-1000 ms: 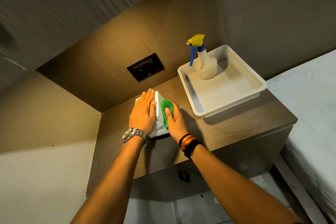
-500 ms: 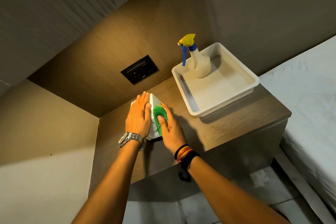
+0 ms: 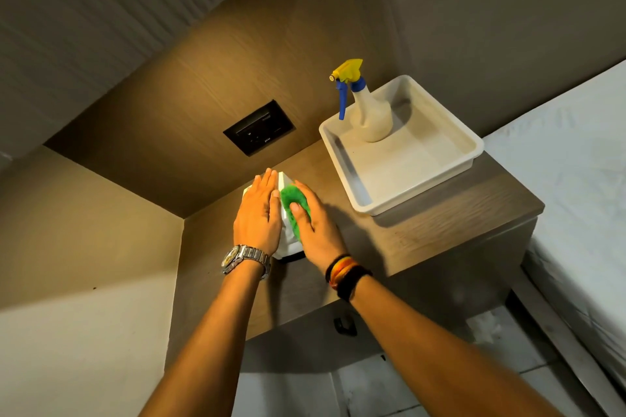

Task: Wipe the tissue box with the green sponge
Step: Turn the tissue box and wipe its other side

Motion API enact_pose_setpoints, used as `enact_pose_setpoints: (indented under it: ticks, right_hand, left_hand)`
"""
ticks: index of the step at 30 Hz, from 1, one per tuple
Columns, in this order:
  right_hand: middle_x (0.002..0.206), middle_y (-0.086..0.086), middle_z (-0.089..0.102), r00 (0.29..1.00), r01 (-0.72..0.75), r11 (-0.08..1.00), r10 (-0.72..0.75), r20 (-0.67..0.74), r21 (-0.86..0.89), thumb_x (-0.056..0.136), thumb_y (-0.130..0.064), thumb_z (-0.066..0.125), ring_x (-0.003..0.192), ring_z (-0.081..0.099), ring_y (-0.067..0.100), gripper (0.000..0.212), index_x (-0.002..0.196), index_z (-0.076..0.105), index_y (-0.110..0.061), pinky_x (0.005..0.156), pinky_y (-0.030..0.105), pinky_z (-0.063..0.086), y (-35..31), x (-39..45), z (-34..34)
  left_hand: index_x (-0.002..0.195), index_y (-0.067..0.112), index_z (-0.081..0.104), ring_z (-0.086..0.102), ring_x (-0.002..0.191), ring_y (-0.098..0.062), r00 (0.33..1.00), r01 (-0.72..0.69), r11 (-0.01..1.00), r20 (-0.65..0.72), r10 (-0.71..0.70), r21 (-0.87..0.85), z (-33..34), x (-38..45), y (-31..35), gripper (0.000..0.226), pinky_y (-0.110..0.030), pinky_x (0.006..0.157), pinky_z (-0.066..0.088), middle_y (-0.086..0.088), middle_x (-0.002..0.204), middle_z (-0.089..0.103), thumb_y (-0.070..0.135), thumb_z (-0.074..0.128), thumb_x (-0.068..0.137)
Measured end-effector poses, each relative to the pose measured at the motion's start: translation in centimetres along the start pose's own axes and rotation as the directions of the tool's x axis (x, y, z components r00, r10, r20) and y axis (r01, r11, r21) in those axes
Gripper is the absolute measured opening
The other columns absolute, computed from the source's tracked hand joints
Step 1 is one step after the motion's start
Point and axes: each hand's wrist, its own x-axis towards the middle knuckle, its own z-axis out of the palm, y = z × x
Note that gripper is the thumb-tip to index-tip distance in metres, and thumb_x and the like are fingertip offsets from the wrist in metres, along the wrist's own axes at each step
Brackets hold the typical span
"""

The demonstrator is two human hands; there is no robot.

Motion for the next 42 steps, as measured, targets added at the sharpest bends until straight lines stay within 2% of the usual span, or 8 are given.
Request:
enact_pose_setpoints:
  ticks: [10, 15, 22, 25, 29, 33, 37, 42]
  right_hand:
    - [0.138, 0.004, 0.056, 0.989, -0.134, 0.990, 0.131, -0.064, -0.040, 0.100, -0.039, 0.041, 0.120, 0.058, 0.022, 0.043, 0.142, 0.040, -0.032, 0.098, 0.046, 0.053, 0.4, 3.2, 0.0]
    - [0.160, -0.024, 0.015, 0.994, 0.092, 0.962, -0.102, -0.027, -0.256, 0.095, -0.063, 0.028, 0.150, 0.014, 0.005, 0.061, 0.151, 0.009, -0.048, 0.117, 0.035, 0.030, 3.2, -1.5, 0.6]
    - [0.162, -0.022, -0.008, 0.989, 0.137, 0.934, -0.109, 0.103, -0.331, 0.097, -0.048, 0.043, 0.152, -0.007, 0.005, 0.076, 0.149, -0.013, -0.049, 0.123, 0.044, 0.016, 3.8, -1.4, -0.2]
    - [0.164, -0.020, 0.003, 0.992, 0.045, 0.971, -0.014, 0.128, -0.236, 0.096, -0.046, 0.038, 0.152, 0.009, 0.011, 0.068, 0.150, -0.004, -0.051, 0.121, 0.045, 0.023, 4.1, -0.7, -1.0]
    - [0.148, -0.001, 0.047, 0.981, -0.189, 0.978, 0.192, 0.037, -0.084, 0.094, -0.048, 0.038, 0.125, 0.053, 0.022, 0.056, 0.148, 0.024, -0.048, 0.106, 0.047, 0.046, 1.0, 2.8, -1.0]
    - [0.156, -0.005, 0.039, 0.995, -0.039, 0.997, 0.044, 0.086, -0.060, 0.097, -0.041, 0.039, 0.139, 0.041, 0.014, 0.055, 0.151, 0.028, -0.035, 0.116, 0.036, 0.035, -1.3, 4.0, 0.8]
    - [0.162, -0.019, 0.018, 0.988, 0.137, 0.973, -0.122, 0.092, -0.187, 0.097, -0.040, 0.036, 0.144, 0.017, -0.011, 0.058, 0.149, 0.013, -0.052, 0.112, 0.011, 0.021, 1.2, -0.7, 0.2]
    - [0.157, -0.005, 0.035, 0.998, -0.070, 0.986, 0.070, -0.001, -0.154, 0.094, -0.035, 0.040, 0.140, 0.041, 0.018, 0.059, 0.149, 0.020, -0.047, 0.112, 0.042, 0.041, 3.8, -0.4, -0.5]
  left_hand:
    - [0.154, 0.026, 0.035, 0.024, 0.150, -0.012, 1.000, 0.023, 1.000, 0.000, -0.023, -0.013, 0.1, -0.1, 0.0, 0.058, -0.028, 0.116, 0.020, 0.007, 0.160, 0.032, 0.045, 0.025, 0.100]
    - [0.154, 0.026, 0.036, 0.022, 0.150, -0.011, 1.000, -0.004, 1.000, -0.006, 0.004, 0.003, 0.1, 0.1, -0.3, 0.056, -0.024, 0.115, 0.017, 0.008, 0.161, 0.031, 0.043, 0.026, 0.101]
    - [0.154, 0.025, 0.035, 0.021, 0.151, -0.012, 1.000, -0.010, 1.000, 0.015, 0.010, 0.001, -0.1, 0.0, -0.1, 0.056, -0.026, 0.117, 0.014, 0.007, 0.161, 0.030, 0.042, 0.026, 0.102]
    - [0.154, 0.023, 0.035, 0.022, 0.151, -0.013, 1.000, -0.019, 1.000, 0.015, 0.019, 0.003, -0.1, 0.0, -0.1, 0.056, -0.026, 0.118, 0.015, 0.005, 0.161, 0.031, 0.041, 0.027, 0.101]
    - [0.153, 0.025, 0.036, 0.023, 0.150, -0.011, 1.000, -0.012, 1.000, 0.004, 0.012, -0.003, 0.1, 0.1, -0.3, 0.056, -0.025, 0.117, 0.016, 0.007, 0.160, 0.032, 0.043, 0.026, 0.101]
    - [0.153, 0.027, 0.036, 0.022, 0.148, -0.007, 1.000, 0.009, 0.999, -0.008, -0.009, -0.036, 0.4, 0.1, -0.7, 0.055, -0.028, 0.119, 0.018, 0.008, 0.160, 0.031, 0.044, 0.026, 0.102]
    - [0.153, 0.027, 0.037, 0.021, 0.149, -0.007, 1.000, -0.028, 1.000, 0.002, 0.028, -0.004, 0.4, 0.2, -1.1, 0.054, -0.026, 0.118, 0.018, 0.009, 0.160, 0.031, 0.040, 0.026, 0.102]
    - [0.153, 0.028, 0.037, 0.024, 0.149, -0.008, 1.000, -0.017, 1.000, -0.021, 0.017, 0.005, 0.4, 0.2, -1.1, 0.051, -0.028, 0.117, 0.019, 0.010, 0.160, 0.032, 0.040, 0.029, 0.104]
